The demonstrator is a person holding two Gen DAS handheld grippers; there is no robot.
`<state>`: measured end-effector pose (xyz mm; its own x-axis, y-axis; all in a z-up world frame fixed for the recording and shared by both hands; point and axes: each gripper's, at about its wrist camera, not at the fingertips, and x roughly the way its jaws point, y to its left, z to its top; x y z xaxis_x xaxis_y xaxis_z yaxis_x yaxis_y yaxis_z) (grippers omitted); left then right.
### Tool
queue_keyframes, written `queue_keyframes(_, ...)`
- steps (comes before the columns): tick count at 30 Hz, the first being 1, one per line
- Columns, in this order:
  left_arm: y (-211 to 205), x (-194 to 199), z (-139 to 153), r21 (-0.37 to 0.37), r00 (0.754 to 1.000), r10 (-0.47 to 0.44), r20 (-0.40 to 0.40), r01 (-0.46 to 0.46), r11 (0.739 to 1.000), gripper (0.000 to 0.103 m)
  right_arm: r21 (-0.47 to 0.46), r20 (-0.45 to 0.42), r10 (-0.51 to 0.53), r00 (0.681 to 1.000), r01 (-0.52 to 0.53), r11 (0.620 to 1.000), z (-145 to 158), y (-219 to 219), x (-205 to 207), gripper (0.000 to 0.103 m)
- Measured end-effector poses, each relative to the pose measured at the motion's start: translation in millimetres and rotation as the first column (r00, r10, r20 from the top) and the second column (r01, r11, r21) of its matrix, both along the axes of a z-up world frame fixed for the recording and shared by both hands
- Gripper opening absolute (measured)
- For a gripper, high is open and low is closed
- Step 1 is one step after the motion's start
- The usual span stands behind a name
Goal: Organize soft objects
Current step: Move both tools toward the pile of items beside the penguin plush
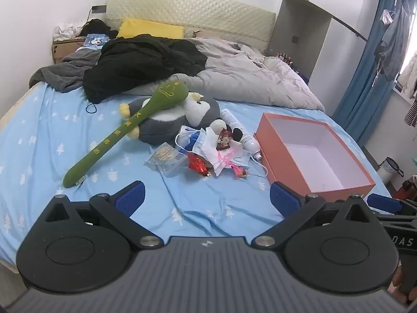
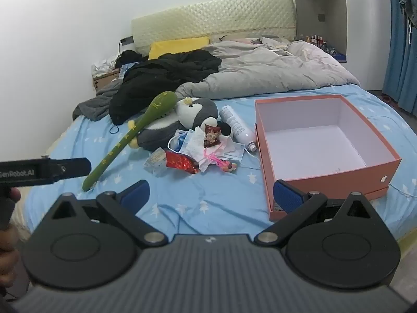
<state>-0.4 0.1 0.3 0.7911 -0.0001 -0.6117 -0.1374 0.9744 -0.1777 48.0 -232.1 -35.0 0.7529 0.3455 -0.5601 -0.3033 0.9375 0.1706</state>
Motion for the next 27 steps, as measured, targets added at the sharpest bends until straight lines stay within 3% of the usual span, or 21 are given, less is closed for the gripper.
queue_keyframes(27,-3,2,-4,0.001,0.998,-0.064,-0.004,0.064,0.998,0.103,-0.005,0.016,-0.032,0.999,0.032,0.999,-8,6,-14,0.103)
